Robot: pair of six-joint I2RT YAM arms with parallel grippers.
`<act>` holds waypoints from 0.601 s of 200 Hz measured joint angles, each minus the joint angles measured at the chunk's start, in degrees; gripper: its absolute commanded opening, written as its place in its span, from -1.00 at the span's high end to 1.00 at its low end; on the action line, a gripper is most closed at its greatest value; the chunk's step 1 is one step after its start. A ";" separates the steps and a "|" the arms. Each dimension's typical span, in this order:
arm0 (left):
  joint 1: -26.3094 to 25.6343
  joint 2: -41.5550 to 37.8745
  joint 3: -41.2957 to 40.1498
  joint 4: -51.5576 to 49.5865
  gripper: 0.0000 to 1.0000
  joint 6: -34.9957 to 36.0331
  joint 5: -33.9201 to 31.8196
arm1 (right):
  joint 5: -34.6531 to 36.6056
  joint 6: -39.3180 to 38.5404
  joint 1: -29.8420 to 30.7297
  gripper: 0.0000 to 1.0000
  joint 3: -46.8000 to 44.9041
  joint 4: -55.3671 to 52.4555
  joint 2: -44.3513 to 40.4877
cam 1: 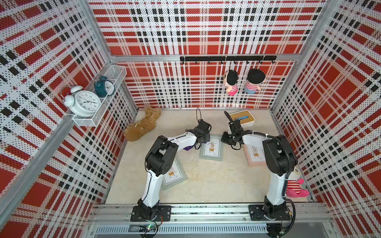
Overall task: Wipe the picture frame with a cloth
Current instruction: Wipe the dirt from the picture frame.
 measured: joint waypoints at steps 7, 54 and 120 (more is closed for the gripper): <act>-1.05 -2.34 -3.32 0.31 1.00 -0.39 -0.42 | -0.07 0.02 0.00 0.68 -0.07 0.09 0.00; -6.19 -14.14 -18.08 0.39 1.00 -4.42 -1.88 | -0.42 0.26 0.00 0.68 -0.72 1.64 0.00; 0.28 -2.40 -0.55 -4.04 1.00 -3.39 1.16 | -0.39 0.46 0.00 0.67 -0.46 1.79 0.31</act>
